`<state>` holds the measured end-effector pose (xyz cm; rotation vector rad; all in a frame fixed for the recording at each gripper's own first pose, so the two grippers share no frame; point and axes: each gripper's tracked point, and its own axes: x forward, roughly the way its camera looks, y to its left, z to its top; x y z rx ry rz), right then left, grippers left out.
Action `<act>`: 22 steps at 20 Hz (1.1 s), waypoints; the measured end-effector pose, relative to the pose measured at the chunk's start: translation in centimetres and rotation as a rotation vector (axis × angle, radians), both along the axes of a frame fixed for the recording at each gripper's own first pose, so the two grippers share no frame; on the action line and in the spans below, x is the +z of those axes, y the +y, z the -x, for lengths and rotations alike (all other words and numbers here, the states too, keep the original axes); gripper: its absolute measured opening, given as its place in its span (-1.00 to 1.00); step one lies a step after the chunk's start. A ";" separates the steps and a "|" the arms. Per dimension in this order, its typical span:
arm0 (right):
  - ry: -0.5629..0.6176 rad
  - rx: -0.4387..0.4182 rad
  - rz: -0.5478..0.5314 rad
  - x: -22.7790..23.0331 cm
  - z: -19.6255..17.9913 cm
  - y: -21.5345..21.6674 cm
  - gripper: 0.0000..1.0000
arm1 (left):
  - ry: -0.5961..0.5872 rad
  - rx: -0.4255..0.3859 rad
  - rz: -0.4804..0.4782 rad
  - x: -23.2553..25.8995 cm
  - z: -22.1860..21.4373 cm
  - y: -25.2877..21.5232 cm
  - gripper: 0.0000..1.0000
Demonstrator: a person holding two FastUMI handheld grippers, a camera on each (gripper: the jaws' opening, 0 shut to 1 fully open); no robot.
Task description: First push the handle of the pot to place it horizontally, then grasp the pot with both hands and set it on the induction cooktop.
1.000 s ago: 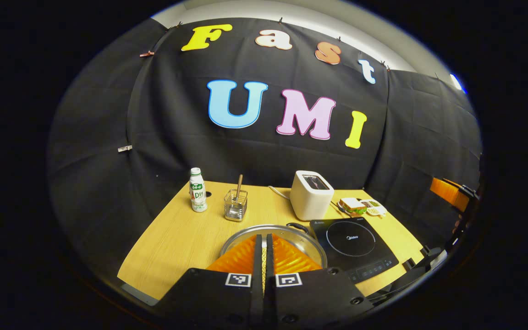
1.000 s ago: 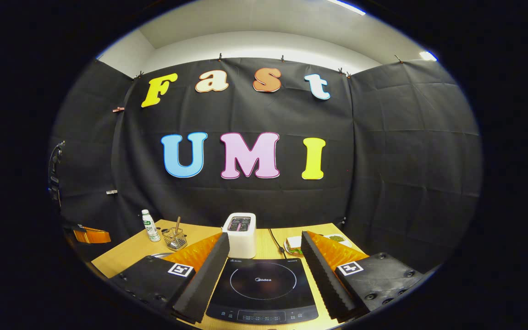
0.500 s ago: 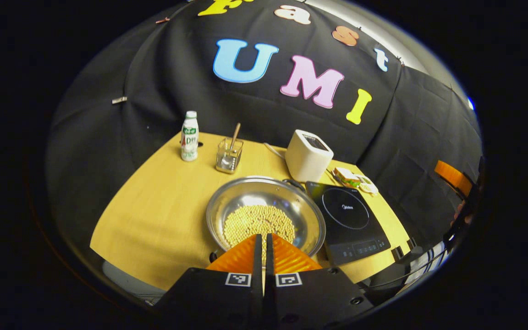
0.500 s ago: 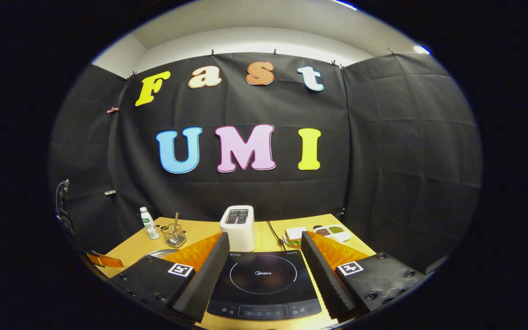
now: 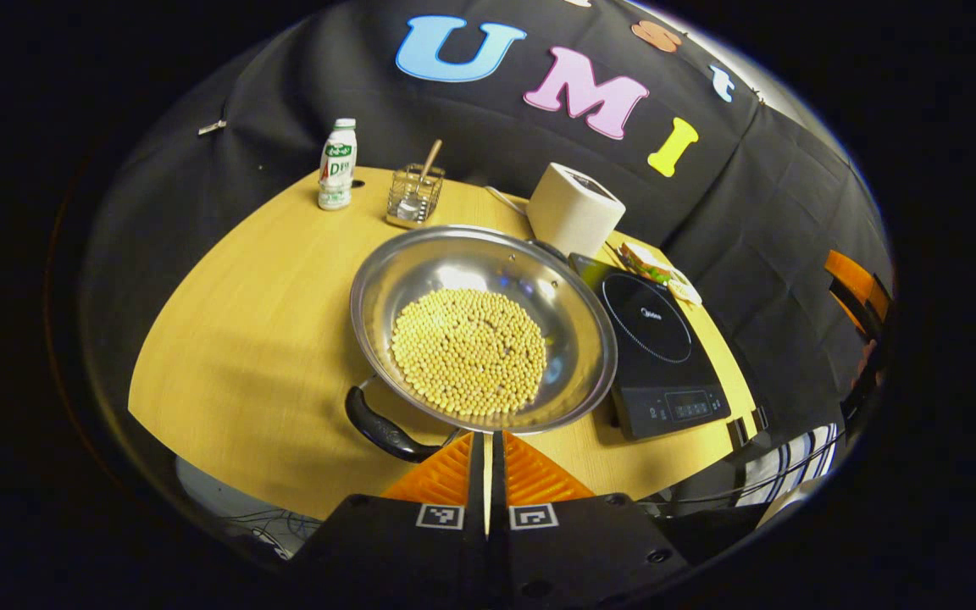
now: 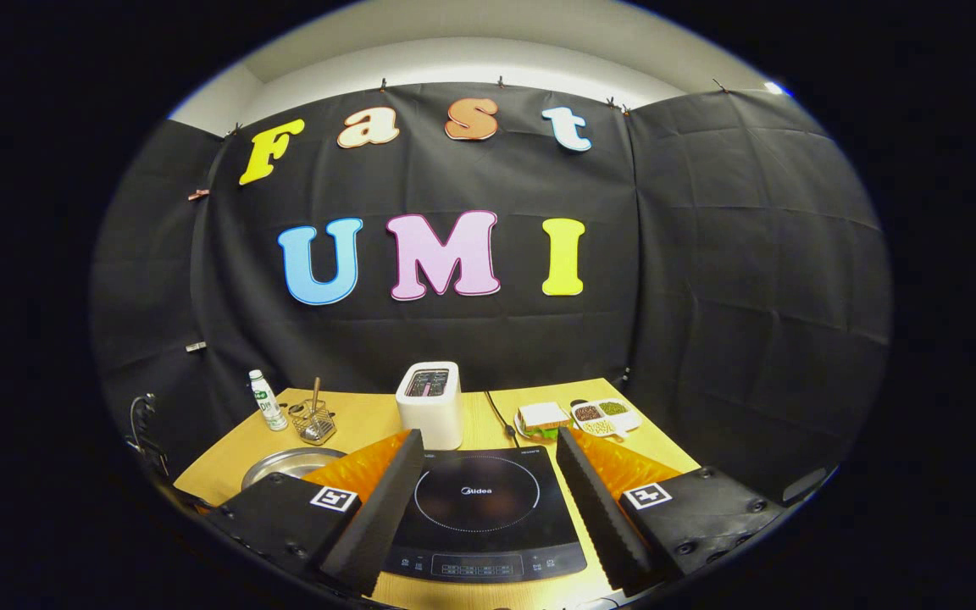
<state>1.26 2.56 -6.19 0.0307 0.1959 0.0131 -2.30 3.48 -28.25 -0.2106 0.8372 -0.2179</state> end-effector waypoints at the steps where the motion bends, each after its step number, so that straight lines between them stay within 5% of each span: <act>1: 0.005 0.000 0.001 -0.2 -0.1 0.0 0.96 | 0.026 -0.004 0.001 -0.7 -0.1 -0.1 -0.90; 12: 0.039 -0.016 0.005 -1.1 -0.5 -0.2 0.96 | 0.124 -0.063 -0.094 -2.9 -1.6 1.9 -0.90; 22: 0.061 -0.026 -0.003 -1.5 -1.0 0.3 0.96 | 0.133 0.005 -0.169 -3.2 -3.6 7.8 -0.90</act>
